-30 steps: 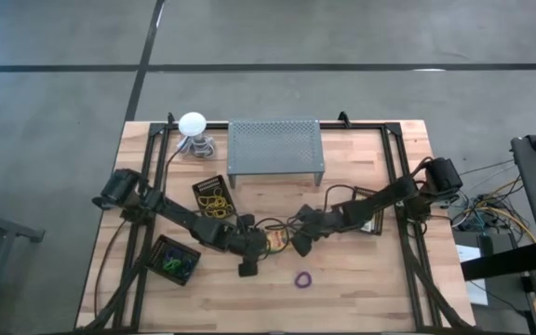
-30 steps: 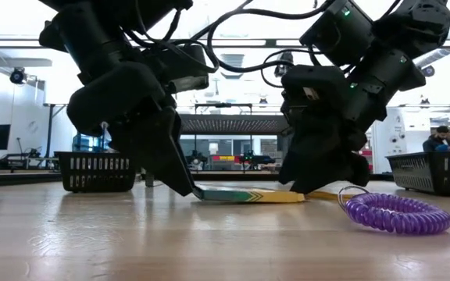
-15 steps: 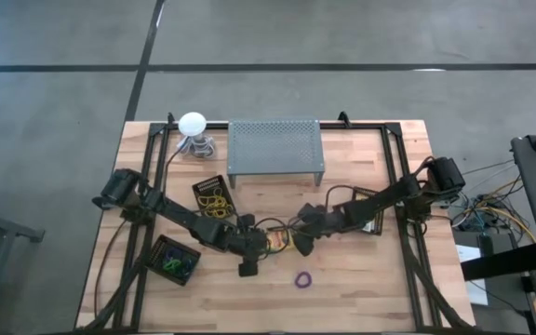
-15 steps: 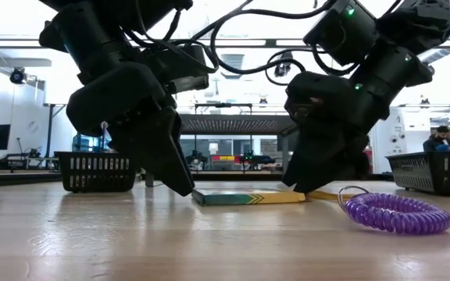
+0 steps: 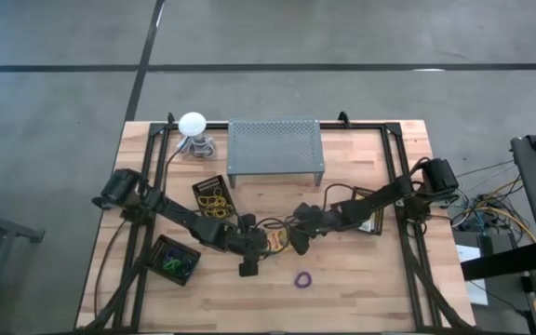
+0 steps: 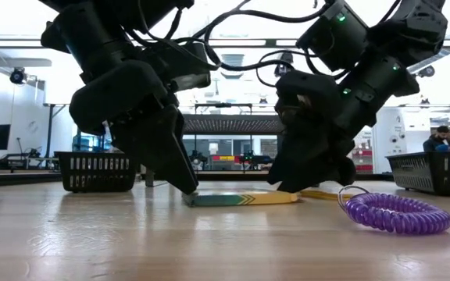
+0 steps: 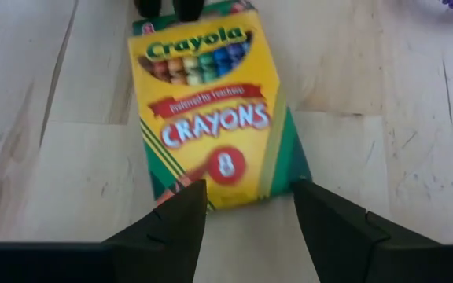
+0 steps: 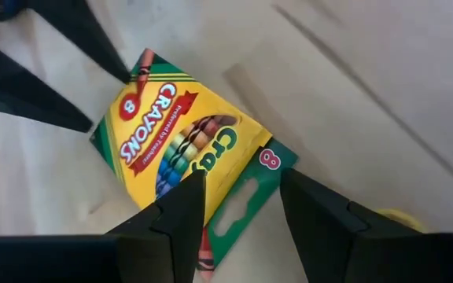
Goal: Pick & Place Office Desk Supplies
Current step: Put the crayon box into the top right black bin
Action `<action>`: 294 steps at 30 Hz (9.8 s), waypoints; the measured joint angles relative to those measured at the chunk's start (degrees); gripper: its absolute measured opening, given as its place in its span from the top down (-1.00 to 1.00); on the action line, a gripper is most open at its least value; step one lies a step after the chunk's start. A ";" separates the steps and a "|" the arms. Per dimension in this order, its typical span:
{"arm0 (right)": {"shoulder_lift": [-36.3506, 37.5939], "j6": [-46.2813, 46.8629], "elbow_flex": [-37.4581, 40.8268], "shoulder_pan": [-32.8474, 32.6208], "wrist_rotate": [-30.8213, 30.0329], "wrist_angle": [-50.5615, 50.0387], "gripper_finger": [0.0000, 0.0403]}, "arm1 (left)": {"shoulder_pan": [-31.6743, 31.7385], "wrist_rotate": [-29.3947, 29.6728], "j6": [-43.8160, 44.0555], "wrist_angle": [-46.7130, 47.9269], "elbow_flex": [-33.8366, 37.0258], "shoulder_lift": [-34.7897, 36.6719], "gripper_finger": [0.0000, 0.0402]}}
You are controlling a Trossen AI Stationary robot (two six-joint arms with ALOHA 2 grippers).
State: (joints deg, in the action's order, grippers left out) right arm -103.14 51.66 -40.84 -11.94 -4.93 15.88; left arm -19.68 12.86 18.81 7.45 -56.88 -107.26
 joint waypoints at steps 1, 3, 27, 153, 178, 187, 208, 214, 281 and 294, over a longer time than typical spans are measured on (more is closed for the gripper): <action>-0.08 -0.08 0.00 0.04 0.90 0.94 0.18 | 0.02 0.00 0.00 0.01 0.00 0.00 0.01; -0.18 -0.48 0.07 0.04 2.60 2.40 0.17 | 0.05 -0.01 0.00 0.01 0.00 0.00 0.01; 0.59 -4.25 0.09 0.23 4.02 4.53 0.17 | 0.02 -1.63 -2.71 1.40 -1.16 0.00 0.01; -0.11 5.18 -0.04 1.17 7.41 6.57 -0.02 | -1.49 0.20 1.79 0.23 -0.96 -2.47 0.01; 0.00 8.02 -0.15 1.13 4.99 7.92 0.48 | -1.55 2.28 1.99 -0.17 -0.90 -2.32 0.01; 0.79 7.86 -0.17 1.06 6.71 8.33 0.60 | -1.88 2.15 -1.05 1.75 -0.79 1.78 0.01; 18.55 -4.96 0.42 1.35 0.08 -11.27 0.71 | -2.99 8.16 -1.05 9.39 -0.96 17.99 0.01; 19.81 -6.69 0.58 1.35 -0.72 -11.51 0.80 | -2.99 9.44 -1.07 9.81 -0.96 18.23 0.01; 51.54 11.43 1.14 17.63 0.24 -79.89 0.13 | -2.89 11.04 -4.04 12.36 -0.94 18.27 0.01; 51.54 10.95 1.09 18.90 -0.68 -83.96 0.03 | -2.89 11.04 -4.07 12.36 -0.96 18.27 0.01</action>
State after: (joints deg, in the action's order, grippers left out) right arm -51.59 62.61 -39.75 6.96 -5.61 -68.07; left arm -22.57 23.90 14.74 19.81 -57.84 -88.99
